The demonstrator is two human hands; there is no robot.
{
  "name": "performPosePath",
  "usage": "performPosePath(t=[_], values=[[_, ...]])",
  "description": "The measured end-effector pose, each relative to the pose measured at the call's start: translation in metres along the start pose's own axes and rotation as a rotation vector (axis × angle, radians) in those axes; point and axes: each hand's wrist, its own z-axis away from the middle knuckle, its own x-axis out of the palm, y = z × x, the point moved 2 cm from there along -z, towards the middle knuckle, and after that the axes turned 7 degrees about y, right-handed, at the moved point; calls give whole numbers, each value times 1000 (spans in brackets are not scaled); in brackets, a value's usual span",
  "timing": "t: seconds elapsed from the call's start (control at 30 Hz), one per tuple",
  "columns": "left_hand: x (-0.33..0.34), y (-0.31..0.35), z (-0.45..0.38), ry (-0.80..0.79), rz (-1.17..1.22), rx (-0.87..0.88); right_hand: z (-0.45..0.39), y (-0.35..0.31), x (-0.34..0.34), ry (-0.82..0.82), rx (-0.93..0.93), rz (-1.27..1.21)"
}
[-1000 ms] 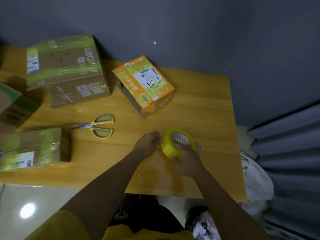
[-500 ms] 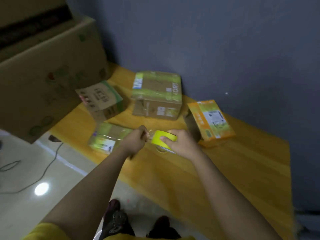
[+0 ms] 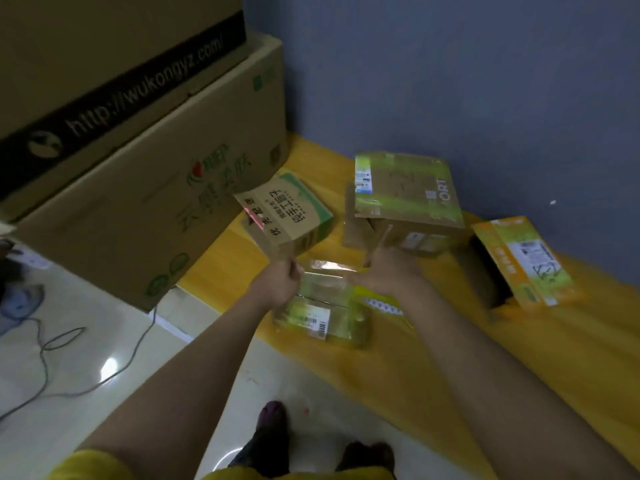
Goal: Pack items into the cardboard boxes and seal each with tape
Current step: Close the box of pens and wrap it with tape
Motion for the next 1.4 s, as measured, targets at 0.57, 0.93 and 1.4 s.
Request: performPosePath(t=[0.57, 0.93, 1.4], values=[[57, 43, -58, -698, -356, 401, 68, 22, 113, -54, 692, -655], [64, 21, -39, -490, -300, 277, 39, 54, 81, -11, 539, -296], [31, 19, -56, -386, 121, 41, 56, 76, 57, -17, 410, -882]])
